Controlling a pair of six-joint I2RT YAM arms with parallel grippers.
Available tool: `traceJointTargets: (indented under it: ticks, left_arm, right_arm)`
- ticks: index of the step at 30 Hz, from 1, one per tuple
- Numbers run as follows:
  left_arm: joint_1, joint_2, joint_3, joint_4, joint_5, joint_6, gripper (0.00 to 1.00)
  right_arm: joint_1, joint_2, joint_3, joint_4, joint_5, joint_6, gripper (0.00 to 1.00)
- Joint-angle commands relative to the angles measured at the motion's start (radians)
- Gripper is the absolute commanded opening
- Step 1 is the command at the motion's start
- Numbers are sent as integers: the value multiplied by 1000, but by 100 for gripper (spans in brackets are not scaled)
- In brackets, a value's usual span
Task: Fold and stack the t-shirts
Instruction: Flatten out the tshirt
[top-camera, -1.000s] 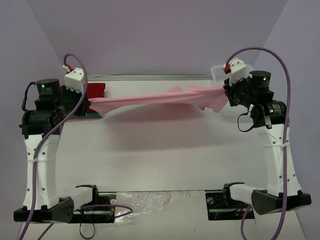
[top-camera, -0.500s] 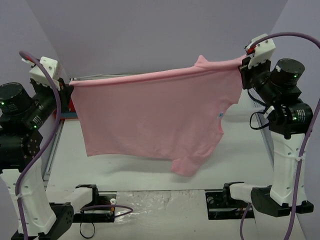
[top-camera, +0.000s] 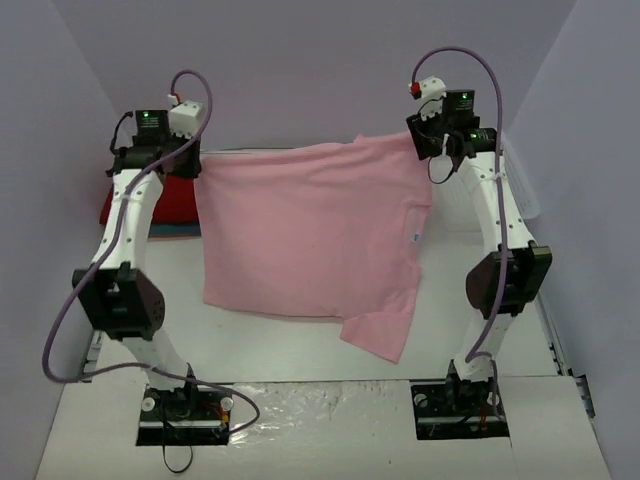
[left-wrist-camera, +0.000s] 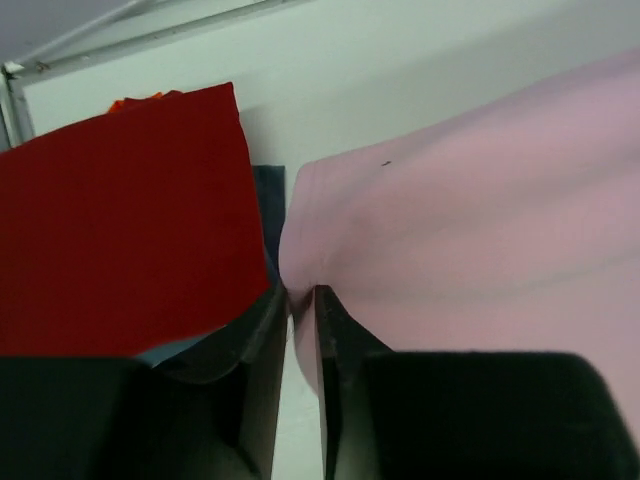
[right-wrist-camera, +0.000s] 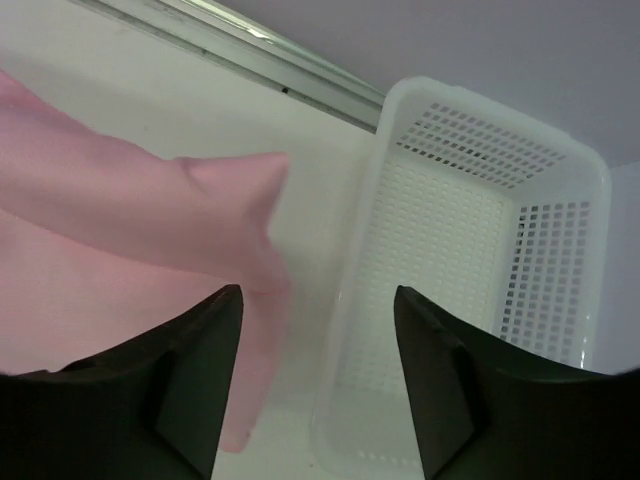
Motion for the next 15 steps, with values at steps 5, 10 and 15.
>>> traceJointTargets:
  ticks: [5, 10, 15]
  left_arm:
    - [-23, 372, 191, 84, -72, 50, 61]
    - [-110, 340, 130, 118, -163, 93, 94]
    - [-155, 82, -122, 157, -212, 130, 94]
  right_arm:
    - [23, 294, 148, 72, 182, 2, 74]
    - [39, 291, 101, 71, 196, 26, 75]
    - [56, 112, -126, 71, 100, 26, 75]
